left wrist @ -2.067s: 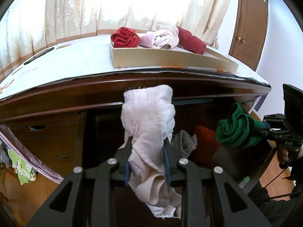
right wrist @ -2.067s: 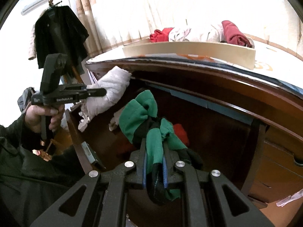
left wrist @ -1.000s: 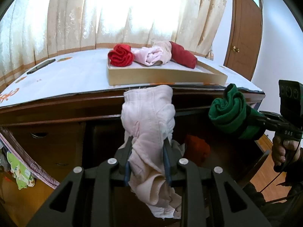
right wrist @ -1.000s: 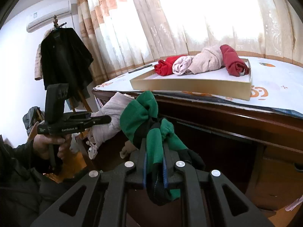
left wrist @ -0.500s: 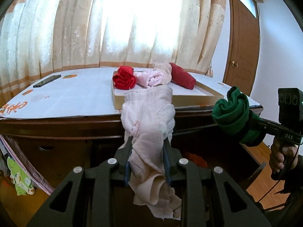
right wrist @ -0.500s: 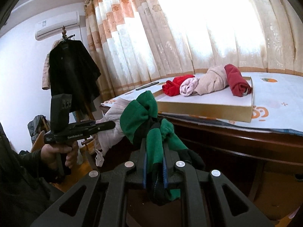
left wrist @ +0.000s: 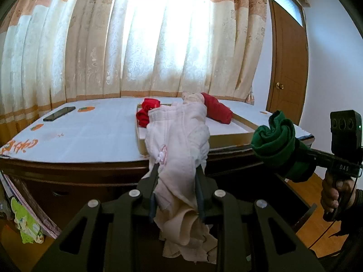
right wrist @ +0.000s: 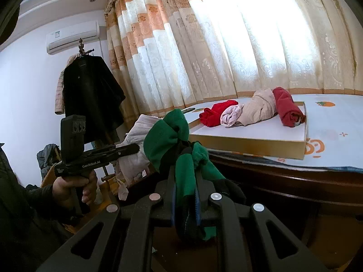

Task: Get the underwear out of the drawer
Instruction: 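Carry the white underwear and green sock up toward the tray with both grippers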

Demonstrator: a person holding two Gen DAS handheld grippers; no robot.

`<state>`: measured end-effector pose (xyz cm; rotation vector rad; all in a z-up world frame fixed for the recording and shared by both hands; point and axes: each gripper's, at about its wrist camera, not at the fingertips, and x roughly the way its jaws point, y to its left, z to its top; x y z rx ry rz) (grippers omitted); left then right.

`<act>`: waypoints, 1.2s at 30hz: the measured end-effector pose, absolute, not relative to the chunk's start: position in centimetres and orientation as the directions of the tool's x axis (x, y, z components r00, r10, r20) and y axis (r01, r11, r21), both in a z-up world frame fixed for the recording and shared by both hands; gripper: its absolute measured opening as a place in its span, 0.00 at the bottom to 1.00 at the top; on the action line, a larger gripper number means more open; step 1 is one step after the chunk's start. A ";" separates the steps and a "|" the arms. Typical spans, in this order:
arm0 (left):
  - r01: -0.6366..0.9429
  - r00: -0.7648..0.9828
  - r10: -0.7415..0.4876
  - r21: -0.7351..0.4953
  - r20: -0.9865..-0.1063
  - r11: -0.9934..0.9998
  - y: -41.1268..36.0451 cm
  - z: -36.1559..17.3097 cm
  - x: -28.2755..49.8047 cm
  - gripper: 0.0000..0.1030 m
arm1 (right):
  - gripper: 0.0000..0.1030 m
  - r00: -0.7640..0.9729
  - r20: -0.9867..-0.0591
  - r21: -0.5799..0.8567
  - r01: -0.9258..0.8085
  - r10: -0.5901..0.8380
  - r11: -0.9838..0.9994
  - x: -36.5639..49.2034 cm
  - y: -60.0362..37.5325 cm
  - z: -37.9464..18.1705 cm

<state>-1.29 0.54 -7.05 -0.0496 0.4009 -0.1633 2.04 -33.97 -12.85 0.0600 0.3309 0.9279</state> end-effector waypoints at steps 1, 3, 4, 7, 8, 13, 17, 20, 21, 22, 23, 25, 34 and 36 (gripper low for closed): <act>0.148 0.909 -0.167 -0.078 -0.382 0.986 0.6 -6.9 -1.2 0.25 | 0.13 0.554 -0.252 0.190 -0.775 0.793 0.602 2.1 -33.9 -12.7; 0.148 0.911 -0.165 -0.073 -0.377 0.986 0.6 -6.6 -1.1 0.25 | 0.13 0.555 -0.247 0.188 -0.777 0.795 0.601 2.1 -33.9 -12.4; 0.148 0.912 -0.164 -0.071 -0.376 0.986 0.6 -6.5 -1.0 0.25 | 0.13 0.556 -0.244 0.186 -0.778 0.795 0.601 2.1 -33.8 -12.3; 0.150 0.916 -0.162 -0.061 -0.368 0.987 0.7 -6.1 -0.8 0.25 | 0.13 0.557 -0.237 0.183 -0.779 0.796 0.600 2.1 -33.6 -12.0; 0.149 0.917 -0.161 -0.059 -0.365 0.987 0.7 -5.9 -0.8 0.25 | 0.13 0.560 -0.234 0.179 -0.779 0.795 0.601 2.1 -33.6 -11.9; 0.152 0.923 -0.161 -0.053 -0.350 0.987 0.8 -5.3 -0.6 0.25 | 0.13 0.564 -0.220 0.177 -0.780 0.796 0.601 2.0 -33.5 -11.4; 0.154 0.925 -0.160 -0.045 -0.345 0.987 0.8 -4.8 -0.2 0.25 | 0.13 0.569 -0.220 0.174 -0.776 0.793 0.605 2.2 -33.3 -11.0; 0.152 0.927 -0.155 -0.035 -0.343 0.988 0.8 -4.5 0.1 0.25 | 0.13 0.578 -0.219 0.171 -0.771 0.786 0.614 2.3 -33.2 -10.6; 0.154 0.926 -0.156 -0.034 -0.343 0.988 0.8 -4.3 0.3 0.25 | 0.13 0.578 -0.217 0.171 -0.771 0.787 0.614 2.4 -33.1 -10.4; 0.155 0.927 -0.156 -0.030 -0.342 0.987 0.8 -4.1 0.4 0.25 | 0.13 0.581 -0.216 0.170 -0.769 0.785 0.616 2.5 -33.0 -10.2; 0.155 0.927 -0.155 -0.028 -0.342 0.987 0.8 -4.0 0.6 0.25 | 0.13 0.582 -0.217 0.169 -0.768 0.784 0.618 2.6 -32.9 -10.1; 0.156 0.927 -0.153 -0.018 -0.343 0.988 0.7 -3.5 1.1 0.25 | 0.13 0.586 -0.217 0.166 -0.766 0.781 0.621 2.9 -32.8 -9.7; 0.159 0.926 -0.145 0.010 -0.348 0.987 0.7 -2.2 3.0 0.25 | 0.13 0.599 -0.214 0.158 -0.758 0.772 0.633 4.2 -32.4 -8.0; 0.161 0.926 -0.146 0.014 -0.348 0.987 0.7 -2.0 3.4 0.25 | 0.13 0.602 -0.211 0.158 -0.757 0.770 0.634 4.5 -32.4 -7.6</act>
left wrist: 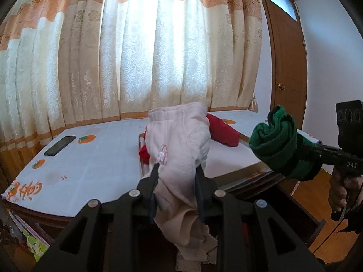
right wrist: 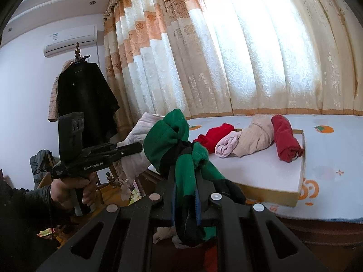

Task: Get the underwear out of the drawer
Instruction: 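Carry the white underwear and green sock up toward the tray with both grippers, then lower the white underwear and green sock into the tray with both grippers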

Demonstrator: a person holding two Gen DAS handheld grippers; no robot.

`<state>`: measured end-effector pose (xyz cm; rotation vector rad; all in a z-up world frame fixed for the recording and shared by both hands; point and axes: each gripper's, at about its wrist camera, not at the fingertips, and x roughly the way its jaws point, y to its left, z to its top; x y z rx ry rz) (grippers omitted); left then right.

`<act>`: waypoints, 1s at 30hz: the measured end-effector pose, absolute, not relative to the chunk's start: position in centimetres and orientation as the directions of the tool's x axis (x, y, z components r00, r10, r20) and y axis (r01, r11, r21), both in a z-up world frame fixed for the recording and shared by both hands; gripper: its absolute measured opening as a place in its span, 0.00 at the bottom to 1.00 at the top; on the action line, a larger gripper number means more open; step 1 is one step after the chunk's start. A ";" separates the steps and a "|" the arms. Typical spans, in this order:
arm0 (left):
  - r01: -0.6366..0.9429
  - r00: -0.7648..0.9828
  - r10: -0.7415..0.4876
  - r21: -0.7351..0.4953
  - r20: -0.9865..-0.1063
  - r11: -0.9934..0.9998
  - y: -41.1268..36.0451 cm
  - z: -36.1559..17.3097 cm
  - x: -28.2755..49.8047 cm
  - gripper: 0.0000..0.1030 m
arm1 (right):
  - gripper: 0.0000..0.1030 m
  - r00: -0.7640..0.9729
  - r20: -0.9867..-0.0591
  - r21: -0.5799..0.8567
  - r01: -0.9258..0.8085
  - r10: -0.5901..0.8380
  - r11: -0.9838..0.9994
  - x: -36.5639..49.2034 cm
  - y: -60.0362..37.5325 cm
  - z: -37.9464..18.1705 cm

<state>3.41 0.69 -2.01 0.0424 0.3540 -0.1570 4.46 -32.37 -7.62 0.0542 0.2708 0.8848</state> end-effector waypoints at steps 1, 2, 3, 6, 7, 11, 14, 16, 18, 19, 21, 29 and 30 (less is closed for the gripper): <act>0.163 0.925 -0.147 0.014 -0.350 0.987 0.7 -1.9 3.6 0.25 | 0.13 0.604 -0.211 0.157 -0.755 0.769 0.636 4.6 -32.3 -7.4; 0.163 0.925 -0.148 0.014 -0.350 0.987 0.7 -1.8 3.8 0.25 | 0.13 0.605 -0.211 0.156 -0.754 0.768 0.637 4.8 -32.3 -7.2; 0.162 0.925 -0.147 0.015 -0.350 0.987 0.7 -1.7 4.0 0.25 | 0.13 0.606 -0.211 0.156 -0.754 0.767 0.638 4.9 -32.3 -7.1; 0.161 0.925 -0.145 0.016 -0.350 0.987 0.9 -1.4 4.6 0.25 | 0.13 0.611 -0.217 0.156 -0.748 0.761 0.645 5.5 -32.1 -6.8; 0.161 0.925 -0.145 0.017 -0.351 0.987 0.9 -1.2 4.8 0.25 | 0.13 0.611 -0.217 0.156 -0.748 0.761 0.645 5.7 -32.1 -6.7; 0.157 0.926 -0.141 0.019 -0.351 0.987 1.1 -0.9 5.4 0.25 | 0.13 0.613 -0.217 0.160 -0.746 0.760 0.647 6.3 -31.9 -6.4; 0.156 0.925 -0.140 0.017 -0.353 0.988 1.3 -0.7 5.8 0.25 | 0.13 0.614 -0.218 0.164 -0.743 0.759 0.648 6.8 -31.8 -6.3; 0.156 0.925 -0.139 0.019 -0.352 0.988 1.3 -0.6 6.0 0.25 | 0.13 0.616 -0.218 0.165 -0.742 0.757 0.650 6.9 -31.8 -6.3; 0.158 0.925 -0.140 0.020 -0.352 0.987 1.3 -0.4 6.3 0.25 | 0.13 0.618 -0.217 0.168 -0.739 0.756 0.652 7.0 -31.8 -6.2; 0.159 0.926 -0.140 0.024 -0.351 0.987 1.3 -0.3 6.4 0.25 | 0.13 0.620 -0.218 0.168 -0.737 0.754 0.655 7.1 -31.8 -6.1; 0.161 0.926 -0.141 0.027 -0.350 0.987 1.2 0.0 6.7 0.25 | 0.13 0.626 -0.216 0.171 -0.731 0.749 0.660 7.2 -31.9 -5.9; 0.172 0.925 -0.152 0.028 -0.348 0.985 0.7 0.9 8.1 0.25 | 0.13 0.643 -0.212 0.180 -0.715 0.736 0.676 8.2 -32.2 -5.1; 0.173 0.925 -0.153 0.027 -0.347 0.985 0.6 1.0 8.3 0.25 | 0.13 0.644 -0.213 0.181 -0.713 0.735 0.677 8.2 -32.2 -5.1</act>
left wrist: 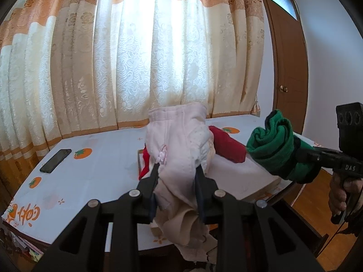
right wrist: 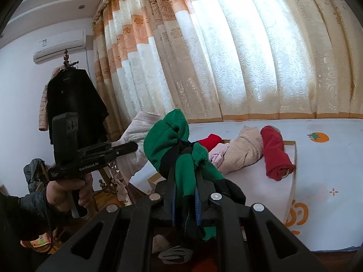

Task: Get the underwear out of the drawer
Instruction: 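Lower the white underwear and green sock into the tray with both grippers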

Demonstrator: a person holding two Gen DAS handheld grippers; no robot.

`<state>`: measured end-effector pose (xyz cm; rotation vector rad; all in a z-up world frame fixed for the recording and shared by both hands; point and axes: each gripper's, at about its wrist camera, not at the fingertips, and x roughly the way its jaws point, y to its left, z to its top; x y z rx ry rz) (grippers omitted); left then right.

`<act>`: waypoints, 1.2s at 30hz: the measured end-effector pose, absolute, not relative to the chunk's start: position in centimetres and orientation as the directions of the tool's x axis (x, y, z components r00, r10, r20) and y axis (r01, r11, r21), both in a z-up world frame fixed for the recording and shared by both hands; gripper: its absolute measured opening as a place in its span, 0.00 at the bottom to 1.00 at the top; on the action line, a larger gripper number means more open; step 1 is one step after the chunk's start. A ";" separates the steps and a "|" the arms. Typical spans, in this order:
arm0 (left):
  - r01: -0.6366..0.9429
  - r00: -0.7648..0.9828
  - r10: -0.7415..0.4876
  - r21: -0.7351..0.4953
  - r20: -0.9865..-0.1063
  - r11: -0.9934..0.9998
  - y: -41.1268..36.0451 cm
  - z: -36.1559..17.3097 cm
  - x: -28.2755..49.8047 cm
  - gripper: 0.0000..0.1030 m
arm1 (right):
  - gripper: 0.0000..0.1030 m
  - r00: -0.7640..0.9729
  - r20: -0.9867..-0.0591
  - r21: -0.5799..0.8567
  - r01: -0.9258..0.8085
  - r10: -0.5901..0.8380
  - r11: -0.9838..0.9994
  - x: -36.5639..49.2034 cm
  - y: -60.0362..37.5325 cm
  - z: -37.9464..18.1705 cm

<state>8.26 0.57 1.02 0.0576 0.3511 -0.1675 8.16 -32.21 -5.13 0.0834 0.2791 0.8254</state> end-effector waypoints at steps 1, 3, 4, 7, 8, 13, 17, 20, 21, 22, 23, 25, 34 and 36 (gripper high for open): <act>0.174 0.926 -0.154 0.029 -0.346 0.984 0.4 1.1 8.4 0.25 | 0.13 0.644 -0.213 0.186 -0.711 0.734 0.678 8.3 -32.3 -5.1; 0.179 0.925 -0.158 0.029 -0.346 0.983 0.1 1.2 8.6 0.25 | 0.13 0.648 -0.215 0.192 -0.705 0.730 0.683 8.7 -32.4 -5.1; 0.183 0.924 -0.161 0.031 -0.348 0.983 -0.1 1.3 8.8 0.25 | 0.13 0.651 -0.216 0.193 -0.702 0.728 0.685 8.8 -32.5 -5.1; 0.189 0.921 -0.166 0.033 -0.353 0.981 -0.6 1.4 9.3 0.25 | 0.13 0.660 -0.222 0.198 -0.690 0.718 0.696 9.4 -32.7 -5.0; 0.193 0.919 -0.171 0.029 -0.354 0.981 -0.7 1.4 9.5 0.25 | 0.13 0.664 -0.224 0.197 -0.686 0.713 0.701 9.6 -32.7 -4.9; 0.202 0.915 -0.184 0.015 -0.359 0.979 -1.4 1.7 10.5 0.25 | 0.13 0.681 -0.236 0.192 -0.666 0.693 0.720 10.3 -33.0 -4.8; 0.208 0.913 -0.189 0.015 -0.362 0.978 -2.4 2.0 11.7 0.25 | 0.13 0.694 -0.245 0.200 -0.647 0.677 0.736 11.1 -33.3 -4.8; 0.215 0.909 -0.190 0.028 -0.371 0.976 -3.1 2.0 12.6 0.25 | 0.13 0.700 -0.251 0.207 -0.636 0.669 0.743 11.8 -33.6 -4.7; 0.218 0.907 -0.190 0.033 -0.377 0.975 -3.4 1.9 12.9 0.25 | 0.13 0.702 -0.255 0.207 -0.632 0.665 0.747 12.0 -33.6 -4.8; 0.221 0.904 -0.190 0.039 -0.383 0.974 -3.6 1.8 13.2 0.25 | 0.13 0.704 -0.258 0.207 -0.628 0.661 0.750 12.3 -33.7 -4.8; 0.225 0.901 -0.190 0.047 -0.390 0.973 -3.9 1.7 13.5 0.25 | 0.13 0.706 -0.263 0.208 -0.624 0.658 0.753 12.6 -33.7 -4.8; 0.231 0.895 -0.189 0.060 -0.404 0.971 -4.4 1.5 14.2 0.25 | 0.13 0.711 -0.273 0.214 -0.611 0.647 0.762 13.1 -33.8 -4.9; 0.271 0.873 -0.184 0.134 -0.452 0.953 -7.0 1.2 16.9 0.25 | 0.13 0.727 -0.330 0.238 -0.553 0.602 0.798 15.4 -33.8 -5.7; 0.271 0.870 -0.180 0.140 -0.460 0.952 -7.3 1.2 17.7 0.25 | 0.13 0.725 -0.342 0.260 -0.539 0.598 0.801 16.0 -34.0 -5.9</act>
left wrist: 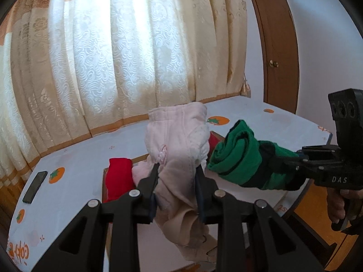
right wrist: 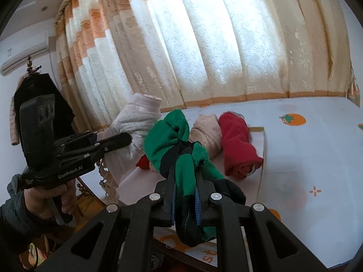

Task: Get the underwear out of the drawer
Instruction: 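Lower the white underwear and green sock into the tray with both grippers, then open both grippers to release the white underwear and green sock in the tray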

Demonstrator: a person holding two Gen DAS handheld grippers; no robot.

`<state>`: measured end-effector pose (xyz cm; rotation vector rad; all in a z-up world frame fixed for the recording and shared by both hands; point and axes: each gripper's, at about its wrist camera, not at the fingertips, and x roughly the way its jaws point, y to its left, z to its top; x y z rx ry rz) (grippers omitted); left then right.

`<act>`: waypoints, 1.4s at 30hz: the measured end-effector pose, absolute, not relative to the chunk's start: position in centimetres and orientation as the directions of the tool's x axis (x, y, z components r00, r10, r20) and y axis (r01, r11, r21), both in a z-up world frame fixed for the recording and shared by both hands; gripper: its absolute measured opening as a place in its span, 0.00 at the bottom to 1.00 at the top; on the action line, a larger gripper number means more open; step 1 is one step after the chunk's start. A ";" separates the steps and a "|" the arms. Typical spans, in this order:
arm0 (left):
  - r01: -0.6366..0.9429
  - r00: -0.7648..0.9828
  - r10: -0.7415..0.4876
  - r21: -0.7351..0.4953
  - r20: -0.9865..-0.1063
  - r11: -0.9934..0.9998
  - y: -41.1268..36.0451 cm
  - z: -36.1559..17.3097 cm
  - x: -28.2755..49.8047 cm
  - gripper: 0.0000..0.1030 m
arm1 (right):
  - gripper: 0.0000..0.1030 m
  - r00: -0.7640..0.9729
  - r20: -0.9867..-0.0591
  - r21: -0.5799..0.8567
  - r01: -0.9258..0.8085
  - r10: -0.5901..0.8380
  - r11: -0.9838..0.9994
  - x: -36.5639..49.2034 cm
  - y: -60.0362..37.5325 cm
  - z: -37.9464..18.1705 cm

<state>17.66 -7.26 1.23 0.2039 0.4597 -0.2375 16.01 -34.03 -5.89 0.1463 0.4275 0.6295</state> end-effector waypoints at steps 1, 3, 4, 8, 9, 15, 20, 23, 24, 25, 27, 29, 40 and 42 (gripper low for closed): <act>0.271 0.868 -0.177 0.143 -0.464 0.952 -7.4 1.2 18.0 0.25 | 0.13 0.723 -0.345 0.270 -0.534 0.599 0.801 16.2 -34.1 -5.9; 0.273 0.861 -0.175 0.145 -0.478 0.951 -7.6 1.0 18.8 0.25 | 0.13 0.722 -0.357 0.280 -0.523 0.593 0.805 16.7 -34.2 -6.0; 0.277 0.856 -0.177 0.140 -0.486 0.951 -7.6 0.9 19.1 0.25 | 0.13 0.722 -0.363 0.282 -0.517 0.589 0.808 17.0 -34.2 -6.1; 0.307 0.820 -0.194 0.128 -0.539 0.943 -8.3 -0.3 20.2 0.25 | 0.13 0.712 -0.396 0.295 -0.500 0.580 0.814 18.0 -33.9 -6.4; 0.312 0.814 -0.194 0.130 -0.547 0.941 -8.6 -0.5 20.3 0.25 | 0.13 0.710 -0.408 0.293 -0.494 0.575 0.818 18.2 -33.8 -6.6; 0.333 0.777 -0.201 0.119 -0.596 0.936 -9.2 -1.9 21.0 0.25 | 0.13 0.697 -0.464 0.292 -0.462 0.546 0.838 19.2 -33.5 -7.8; 0.354 0.745 -0.195 0.129 -0.638 0.926 -9.9 -3.0 21.6 0.25 | 0.13 0.693 -0.498 0.286 -0.435 0.521 0.853 19.8 -33.6 -8.6; 0.366 0.730 -0.193 0.136 -0.656 0.921 -10.5 -3.4 21.9 0.25 | 0.14 0.690 -0.518 0.284 -0.418 0.505 0.863 20.3 -33.7 -9.1; 0.371 0.722 -0.186 0.146 -0.666 0.917 -10.8 -3.6 22.1 0.25 | 0.14 0.687 -0.524 0.285 -0.416 0.503 0.864 20.4 -33.7 -9.2; 0.373 0.716 -0.177 0.155 -0.676 0.915 -11.1 -3.9 22.2 0.26 | 0.14 0.685 -0.530 0.283 -0.413 0.500 0.866 20.5 -33.7 -9.4; 0.383 0.701 -0.168 0.167 -0.694 0.908 -11.5 -4.4 22.4 0.26 | 0.14 0.680 -0.540 0.283 -0.408 0.495 0.868 20.7 -33.6 -9.7; 0.384 0.706 -0.163 0.180 -0.689 0.905 -11.8 -4.6 22.2 0.27 | 0.15 0.678 -0.541 0.283 -0.409 0.496 0.868 20.6 -33.7 -9.9; 0.372 0.722 -0.198 0.131 -0.663 0.919 -11.3 -4.4 21.2 0.40 | 0.27 0.680 -0.537 0.287 -0.410 0.500 0.866 20.0 -33.9 -10.2; 0.372 0.729 -0.211 0.118 -0.651 0.921 -11.1 -4.1 20.8 0.43 | 0.37 0.689 -0.527 0.276 -0.415 0.498 0.867 19.5 -33.9 -10.0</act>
